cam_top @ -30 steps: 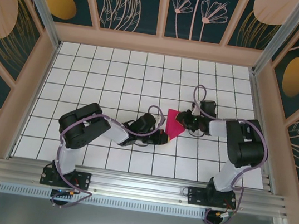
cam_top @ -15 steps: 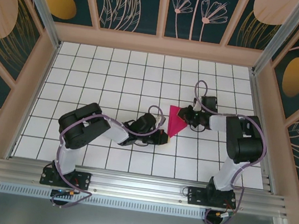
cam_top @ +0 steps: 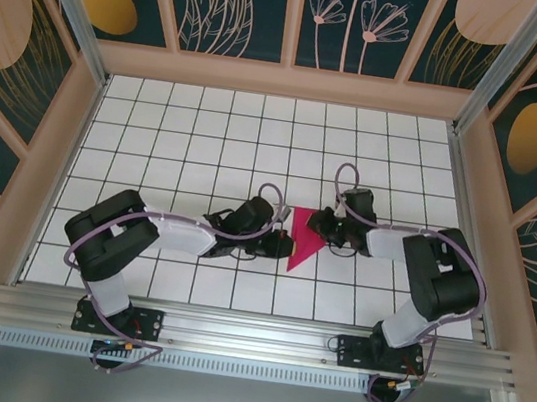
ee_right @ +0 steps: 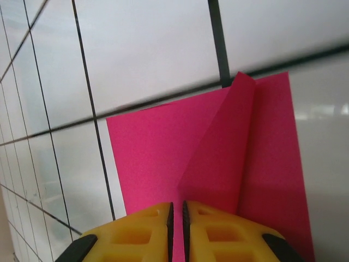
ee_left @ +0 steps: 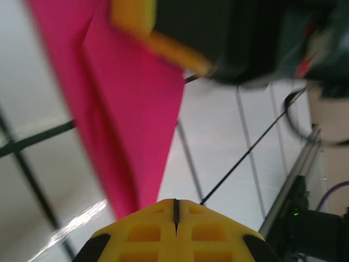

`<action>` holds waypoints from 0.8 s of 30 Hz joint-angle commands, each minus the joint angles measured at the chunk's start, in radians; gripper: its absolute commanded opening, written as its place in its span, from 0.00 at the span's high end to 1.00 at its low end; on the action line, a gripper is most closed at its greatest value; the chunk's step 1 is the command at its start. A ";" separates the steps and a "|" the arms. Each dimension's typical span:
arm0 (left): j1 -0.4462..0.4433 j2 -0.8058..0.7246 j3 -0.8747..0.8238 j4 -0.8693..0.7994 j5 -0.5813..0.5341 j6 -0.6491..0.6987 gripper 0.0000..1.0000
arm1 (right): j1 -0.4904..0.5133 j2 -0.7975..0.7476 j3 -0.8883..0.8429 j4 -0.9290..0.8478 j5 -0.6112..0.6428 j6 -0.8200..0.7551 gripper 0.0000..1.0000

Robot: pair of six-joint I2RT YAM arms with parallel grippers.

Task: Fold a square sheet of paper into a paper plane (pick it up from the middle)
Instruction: Fourth fold the wing at the center of the table.

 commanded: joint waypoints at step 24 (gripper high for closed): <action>-0.053 0.216 0.061 -0.138 -0.083 0.002 1.00 | 0.060 -0.147 -0.072 -0.033 0.060 0.061 0.80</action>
